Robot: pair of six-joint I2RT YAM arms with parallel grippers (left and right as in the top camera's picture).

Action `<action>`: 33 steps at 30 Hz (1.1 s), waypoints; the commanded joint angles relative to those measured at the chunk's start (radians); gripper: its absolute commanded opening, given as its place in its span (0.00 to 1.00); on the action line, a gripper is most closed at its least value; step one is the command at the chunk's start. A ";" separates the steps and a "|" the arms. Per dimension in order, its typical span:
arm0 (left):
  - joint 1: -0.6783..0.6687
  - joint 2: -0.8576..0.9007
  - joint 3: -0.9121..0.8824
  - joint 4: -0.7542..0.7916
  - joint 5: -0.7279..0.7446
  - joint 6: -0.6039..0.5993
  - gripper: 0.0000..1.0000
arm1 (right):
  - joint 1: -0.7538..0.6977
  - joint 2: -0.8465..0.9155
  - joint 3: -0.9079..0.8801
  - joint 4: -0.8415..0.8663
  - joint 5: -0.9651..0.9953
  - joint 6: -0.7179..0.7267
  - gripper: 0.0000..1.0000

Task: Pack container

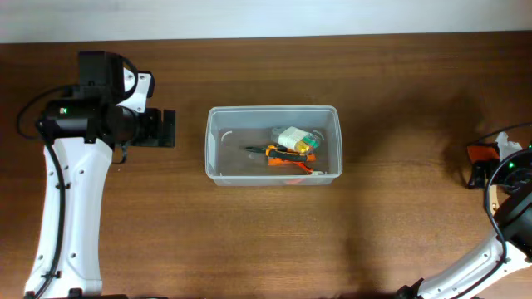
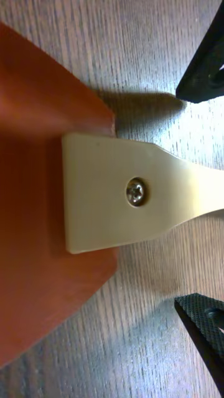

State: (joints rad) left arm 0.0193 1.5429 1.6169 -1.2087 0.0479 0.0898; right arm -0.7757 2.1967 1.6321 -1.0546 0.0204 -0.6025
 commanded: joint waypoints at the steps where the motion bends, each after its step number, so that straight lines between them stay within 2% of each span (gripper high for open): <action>1: 0.003 0.000 0.018 0.000 -0.003 0.002 0.99 | 0.002 0.018 -0.008 0.002 -0.020 0.004 0.99; 33: 0.003 0.000 0.018 0.000 -0.003 0.002 0.99 | 0.002 0.021 -0.019 0.005 -0.009 -0.011 0.99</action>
State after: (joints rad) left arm 0.0193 1.5429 1.6169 -1.2087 0.0479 0.0898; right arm -0.7757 2.1967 1.6245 -1.0496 0.0174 -0.6064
